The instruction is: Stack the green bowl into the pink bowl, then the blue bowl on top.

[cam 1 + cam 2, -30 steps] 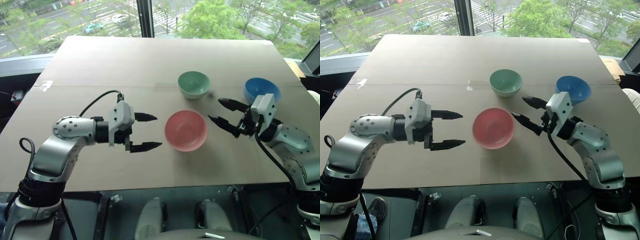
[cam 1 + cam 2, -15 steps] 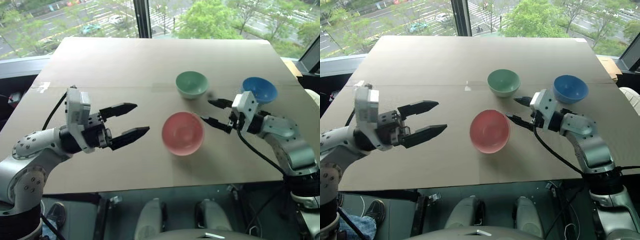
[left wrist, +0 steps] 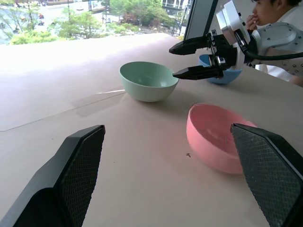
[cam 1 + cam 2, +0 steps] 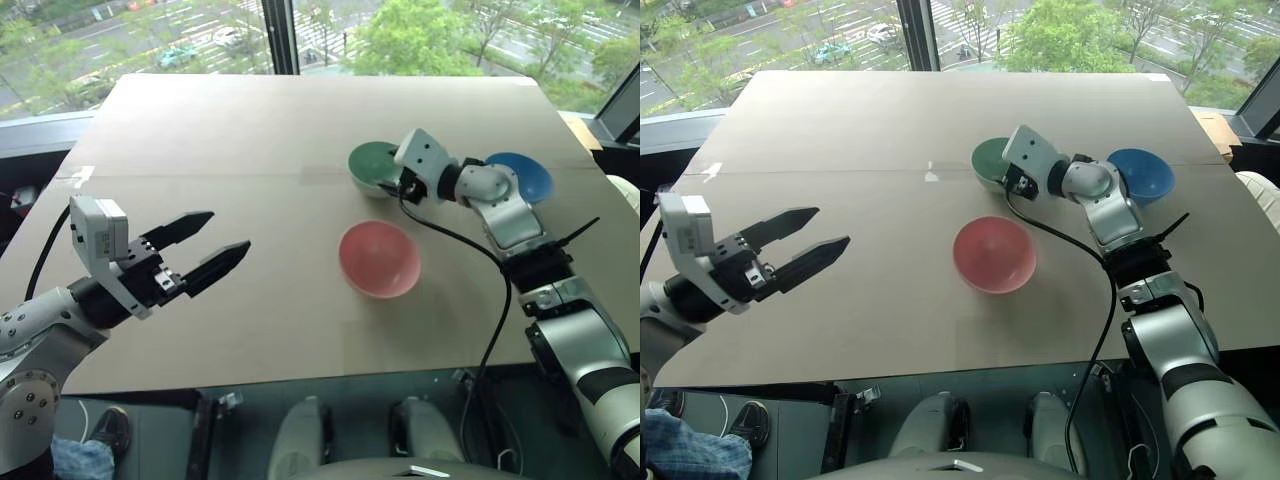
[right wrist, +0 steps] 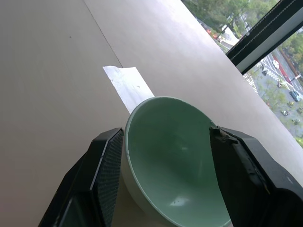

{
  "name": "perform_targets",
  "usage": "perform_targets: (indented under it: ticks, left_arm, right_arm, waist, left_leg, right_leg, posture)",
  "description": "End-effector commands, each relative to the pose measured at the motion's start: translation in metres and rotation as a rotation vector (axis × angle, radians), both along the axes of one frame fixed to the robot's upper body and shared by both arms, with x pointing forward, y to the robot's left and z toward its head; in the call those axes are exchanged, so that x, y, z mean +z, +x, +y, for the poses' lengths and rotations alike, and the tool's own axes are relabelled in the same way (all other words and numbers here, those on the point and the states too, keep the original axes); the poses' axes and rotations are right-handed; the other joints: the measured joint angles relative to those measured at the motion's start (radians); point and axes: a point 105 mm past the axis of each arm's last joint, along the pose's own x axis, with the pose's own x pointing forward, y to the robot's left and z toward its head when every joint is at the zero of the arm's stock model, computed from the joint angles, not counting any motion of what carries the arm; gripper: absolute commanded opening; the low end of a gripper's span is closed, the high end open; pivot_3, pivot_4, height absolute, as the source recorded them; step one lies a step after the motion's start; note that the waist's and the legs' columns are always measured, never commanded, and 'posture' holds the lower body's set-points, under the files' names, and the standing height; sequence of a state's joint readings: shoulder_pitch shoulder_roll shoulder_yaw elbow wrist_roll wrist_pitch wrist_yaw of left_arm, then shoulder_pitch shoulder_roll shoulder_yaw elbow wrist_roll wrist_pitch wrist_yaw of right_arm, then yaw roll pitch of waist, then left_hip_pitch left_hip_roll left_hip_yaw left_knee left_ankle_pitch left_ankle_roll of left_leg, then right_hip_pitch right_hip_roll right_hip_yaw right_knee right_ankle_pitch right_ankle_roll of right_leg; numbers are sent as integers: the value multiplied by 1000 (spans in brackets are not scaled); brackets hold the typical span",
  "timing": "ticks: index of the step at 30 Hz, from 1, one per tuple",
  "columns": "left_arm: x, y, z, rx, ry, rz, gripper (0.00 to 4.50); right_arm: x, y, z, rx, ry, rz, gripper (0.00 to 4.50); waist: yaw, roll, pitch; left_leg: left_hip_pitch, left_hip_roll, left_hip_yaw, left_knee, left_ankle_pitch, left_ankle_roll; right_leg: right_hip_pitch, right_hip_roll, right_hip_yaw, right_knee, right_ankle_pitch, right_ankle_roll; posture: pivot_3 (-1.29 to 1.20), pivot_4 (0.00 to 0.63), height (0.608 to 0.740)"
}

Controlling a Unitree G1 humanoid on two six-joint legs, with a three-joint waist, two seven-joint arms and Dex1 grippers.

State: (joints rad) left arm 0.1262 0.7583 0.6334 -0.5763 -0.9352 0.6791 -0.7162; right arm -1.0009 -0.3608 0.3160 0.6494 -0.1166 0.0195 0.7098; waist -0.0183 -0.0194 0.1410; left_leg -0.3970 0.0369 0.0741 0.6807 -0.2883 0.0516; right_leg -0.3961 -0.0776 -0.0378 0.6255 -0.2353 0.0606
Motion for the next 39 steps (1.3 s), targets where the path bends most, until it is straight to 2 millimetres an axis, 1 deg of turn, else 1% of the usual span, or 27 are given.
perform_targets:
  ticks: [1, 5, 12, 14, 15, 16, 19, 20, 21, 25, 29, 31, 34, 36, 37, 39]
  left_arm:
    - [11, -5, 7, 37, 33, -71, 4474]
    - [11, -6, 11, 50, 45, -72, 4474]
    - [9, -7, 10, 53, 56, -75, 4474]
    - [9, -7, 10, 55, 56, -77, 4500]
    - [8, -7, 9, 56, 57, -78, 4500]
    - [8, -8, 10, 57, 57, -78, 4500]
    - [8, -7, 10, 60, 59, -79, 4500]
    - [8, -7, 10, 62, 60, -79, 4500]
    - [8, -7, 10, 61, 60, -78, 4500]
    - [7, -6, 8, 49, 64, -75, 4500]
    - [7, -3, 7, 34, 69, -70, 4500]
    - [6, -2, 6, 21, 77, -65, 4500]
    - [6, 1, 4, 4, 82, -63, 4500]
    - [6, 4, 4, -7, 85, -62, 4500]
    - [6, 6, 3, -17, 88, -61, 4500]
    - [6, 9, 2, -36, 95, -57, 4500]
  right_arm:
    - [5, 11, 9, -2, -78, -36, 3063]
    - [-10, 15, 18, 23, -166, 15, 3063]
    - [-25, 23, 22, -34, -251, 72, 3063]
    - [-23, 24, 25, -34, -266, 55, 2450]
    - [-20, 24, 28, -28, -263, 44, 2231]
    - [-18, 24, 31, -23, -261, 36, 1789]
    - [-15, 24, 33, -10, -268, 20, 758]
    - [-15, 24, 33, -9, -269, 19, 258]
    - [-15, 24, 33, -6, -272, 17, 89]
    - [-12, 23, 34, 13, -273, -7, 89]
    - [0, 17, 38, 99, -276, -64, 89]
    - [9, 11, 39, 163, -264, -83, 89]
    - [27, -9, 41, 302, -271, -142, 89]
    - [36, -34, 40, 414, -297, -169, 89]
    - [40, -49, 38, 462, -310, -170, 89]
    - [42, -76, 35, 534, -334, -167, 89]
  waist:
    - [-4, 0, 0]
    - [-13, 1, 1]
    - [-23, 2, 1]
    - [-23, 2, 1]
    - [-24, 2, 1]
    - [-25, 2, 1]
    - [-25, 3, 2]
    - [-25, 3, 2]
    - [-24, 4, 2]
    - [-25, 4, 2]
    - [-25, 5, 3]
    - [-25, 5, 3]
    - [-22, 5, 3]
    - [-16, 5, 3]
    - [-16, 5, 3]
    - [-17, 5, 3]
  left_leg:
    - [0, 0, 0, 0, 0, 0]
    - [0, 0, -1, -2, 1, -2]
    - [0, 0, -1, -6, 2, -3]
    - [0, 0, -1, -8, 2, -3]
    - [0, 0, -1, -9, 2, -4]
    - [0, 0, -1, -10, 2, -4]
    - [0, 0, -1, -11, 3, -5]
    - [0, 0, -1, -11, 3, -5]
    - [0, 0, -1, -11, 3, -5]
    - [0, 0, -1, -11, 3, -5]
    - [0, 0, -1, -11, 3, -5]
    - [0, 0, -1, -11, 3, -5]
    - [0, 0, -2, -11, 3, -5]
    - [0, 0, -2, -11, 3, -5]
    - [0, 0, -3, -11, 3, -5]
    - [0, 0, -2, -11, 3, -5]
  right_leg:
    - [0, 0, 0, 0, 0, 0]
    - [0, 0, -1, 0, 0, 0]
    - [-1, 0, -1, 0, 0, 0]
    - [-1, 0, -1, 0, 0, 0]
    - [-1, 0, -1, 0, 0, 0]
    - [-2, 0, -1, 0, 0, 0]
    - [-2, 0, -1, 0, 0, 0]
    - [-2, 0, -1, 0, 0, 0]
    - [-2, 0, -1, 0, 0, 0]
    - [-2, 0, -1, 0, 0, 0]
    - [-2, 0, -2, 0, 0, 0]
    - [-2, 0, -2, 0, 0, 0]
    - [-2, 0, -2, 0, 0, 0]
    - [-2, 0, -2, -1, 0, 0]
    - [-2, 0, -3, -1, 0, 0]
    - [-2, 0, -3, -1, 0, 0]
  posture:
    - [0, 150, 738]
    - [0, 150, 738]
    - [0, 150, 738]
    - [0, 150, 738]
    - [0, 150, 738]
    - [0, 150, 738]
    - [0, 150, 738]
    - [0, 150, 738]
    - [0, 150, 738]
    - [0, 150, 738]
    - [0, 150, 738]
    - [0, 150, 738]
    - [0, 150, 738]
    - [0, 150, 738]
    - [0, 150, 738]
    - [0, 150, 738]
